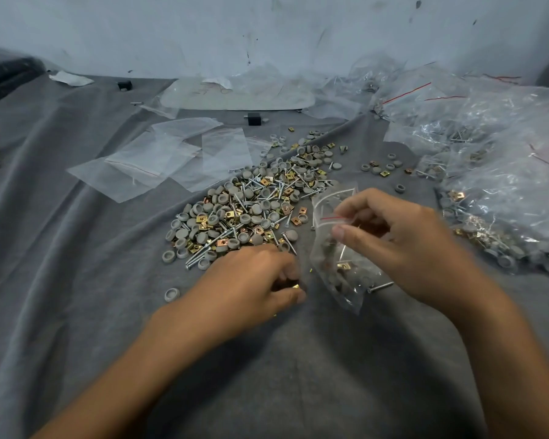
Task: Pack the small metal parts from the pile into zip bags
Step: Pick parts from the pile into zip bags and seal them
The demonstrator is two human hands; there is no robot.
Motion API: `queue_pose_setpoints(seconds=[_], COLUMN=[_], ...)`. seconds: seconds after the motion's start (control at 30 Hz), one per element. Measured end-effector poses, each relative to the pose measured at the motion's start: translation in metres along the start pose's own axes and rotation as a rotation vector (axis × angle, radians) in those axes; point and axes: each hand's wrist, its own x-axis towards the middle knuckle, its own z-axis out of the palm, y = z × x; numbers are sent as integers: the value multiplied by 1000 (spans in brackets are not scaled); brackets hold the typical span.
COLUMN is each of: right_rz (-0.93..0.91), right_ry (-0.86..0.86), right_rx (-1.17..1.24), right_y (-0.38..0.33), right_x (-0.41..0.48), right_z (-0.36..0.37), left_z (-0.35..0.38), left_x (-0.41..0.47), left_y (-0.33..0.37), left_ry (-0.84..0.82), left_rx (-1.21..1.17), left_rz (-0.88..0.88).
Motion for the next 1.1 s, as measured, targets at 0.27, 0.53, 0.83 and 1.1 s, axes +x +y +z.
queue_pose_setpoints(seconds=[0.27, 0.53, 0.83, 1.1], right_rz=[-34, -74, -89, -56], right_ry=[56, -143, -76, -64], right_rx=[133, -13, 19, 48], right_y=[-5, -14, -13, -13], right_x=[0, 1, 1, -1], right_z=[-9, 19, 14, 7], left_z=[-7, -23, -50, -65], left_x=[2, 3, -6, -17], left_y=[-6, -1, -35, -76], left_ry=[104, 551, 631, 231], left_rx=[-225, -774, -567, -80], left_rz=[-53, 59, -64, -424])
